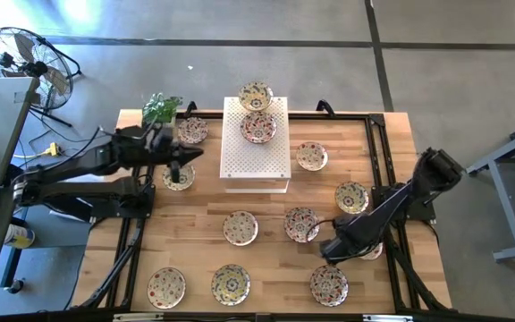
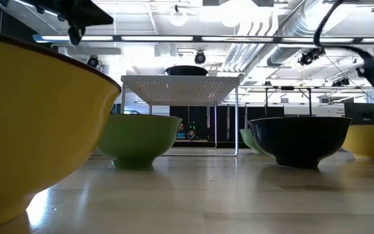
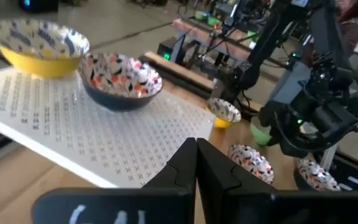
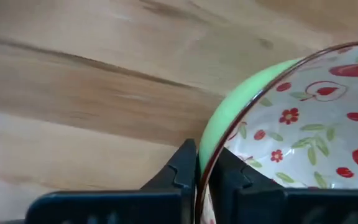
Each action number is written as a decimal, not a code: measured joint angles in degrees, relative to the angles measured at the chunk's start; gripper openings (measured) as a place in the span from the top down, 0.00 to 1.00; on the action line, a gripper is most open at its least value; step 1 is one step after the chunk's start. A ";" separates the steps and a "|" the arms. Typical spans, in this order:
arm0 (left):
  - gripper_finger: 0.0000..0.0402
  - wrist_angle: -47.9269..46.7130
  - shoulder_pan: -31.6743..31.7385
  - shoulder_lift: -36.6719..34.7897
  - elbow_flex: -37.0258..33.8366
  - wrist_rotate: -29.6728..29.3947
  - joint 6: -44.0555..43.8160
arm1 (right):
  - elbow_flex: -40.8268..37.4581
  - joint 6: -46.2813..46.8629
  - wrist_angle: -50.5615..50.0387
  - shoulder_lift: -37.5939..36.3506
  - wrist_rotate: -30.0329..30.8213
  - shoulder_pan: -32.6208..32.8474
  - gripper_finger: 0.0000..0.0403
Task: Pick & Place Mini bowls
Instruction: Put the red patterned bowl on the shelf
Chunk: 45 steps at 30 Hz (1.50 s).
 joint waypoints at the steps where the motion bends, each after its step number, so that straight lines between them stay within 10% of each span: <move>1: 1.00 -0.43 -0.02 -0.92 0.00 0.06 0.45 | 0.87 -1.60 -0.63 -0.47 1.76 0.05 0.95; 19: 1.00 -4.10 -0.04 -8.23 -0.04 2.87 0.86 | 35.72 -57.54 -13.94 -4.32 16.46 -7.50 0.97; 31: 1.00 -3.32 -0.04 -8.19 -0.07 5.37 0.67 | 61.34 -104.75 -19.47 14.31 18.64 -27.21 0.98; 45: 1.00 -4.35 -0.04 -8.17 -0.09 5.35 1.15 | 71.15 -125.10 -24.27 26.34 20.86 -31.97 0.97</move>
